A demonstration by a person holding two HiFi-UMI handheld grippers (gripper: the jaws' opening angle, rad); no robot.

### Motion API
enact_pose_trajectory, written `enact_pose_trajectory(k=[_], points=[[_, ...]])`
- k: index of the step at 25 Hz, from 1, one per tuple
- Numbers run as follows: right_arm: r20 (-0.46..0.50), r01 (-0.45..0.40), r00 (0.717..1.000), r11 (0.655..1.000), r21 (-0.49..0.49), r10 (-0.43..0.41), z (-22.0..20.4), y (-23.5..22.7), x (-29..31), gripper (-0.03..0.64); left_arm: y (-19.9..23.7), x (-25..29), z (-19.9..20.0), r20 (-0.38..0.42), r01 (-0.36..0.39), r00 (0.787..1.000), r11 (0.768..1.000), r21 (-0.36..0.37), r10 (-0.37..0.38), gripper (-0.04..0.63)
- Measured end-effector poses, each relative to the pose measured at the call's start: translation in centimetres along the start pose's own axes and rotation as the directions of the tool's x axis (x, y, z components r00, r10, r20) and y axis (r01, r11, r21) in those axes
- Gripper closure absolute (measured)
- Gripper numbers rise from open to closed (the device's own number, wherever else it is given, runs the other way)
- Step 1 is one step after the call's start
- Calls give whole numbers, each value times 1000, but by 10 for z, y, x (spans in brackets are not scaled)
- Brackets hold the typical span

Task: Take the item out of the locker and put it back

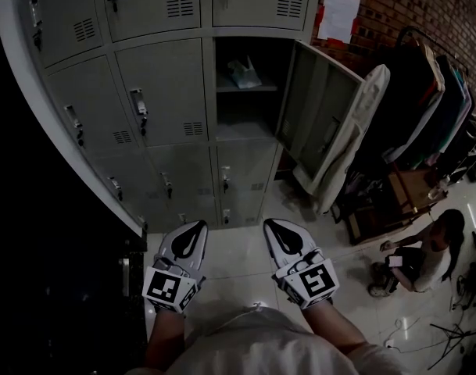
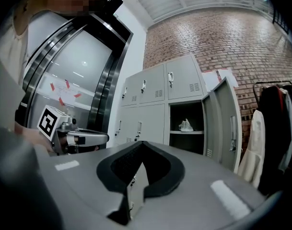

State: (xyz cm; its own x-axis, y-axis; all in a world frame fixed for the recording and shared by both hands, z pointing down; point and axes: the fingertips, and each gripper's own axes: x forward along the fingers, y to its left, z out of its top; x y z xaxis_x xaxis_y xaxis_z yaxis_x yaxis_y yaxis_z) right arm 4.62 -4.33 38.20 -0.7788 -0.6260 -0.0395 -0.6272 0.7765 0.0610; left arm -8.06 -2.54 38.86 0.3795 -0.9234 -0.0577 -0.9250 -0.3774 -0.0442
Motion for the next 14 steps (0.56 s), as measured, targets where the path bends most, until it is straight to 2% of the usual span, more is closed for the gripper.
enact_pose_trajectory(k=[14], points=[[-26,-24,999,1000,-4,24,-9,10,-6,617,-16,0,-10,-33,48,998,998,29,-47,595]])
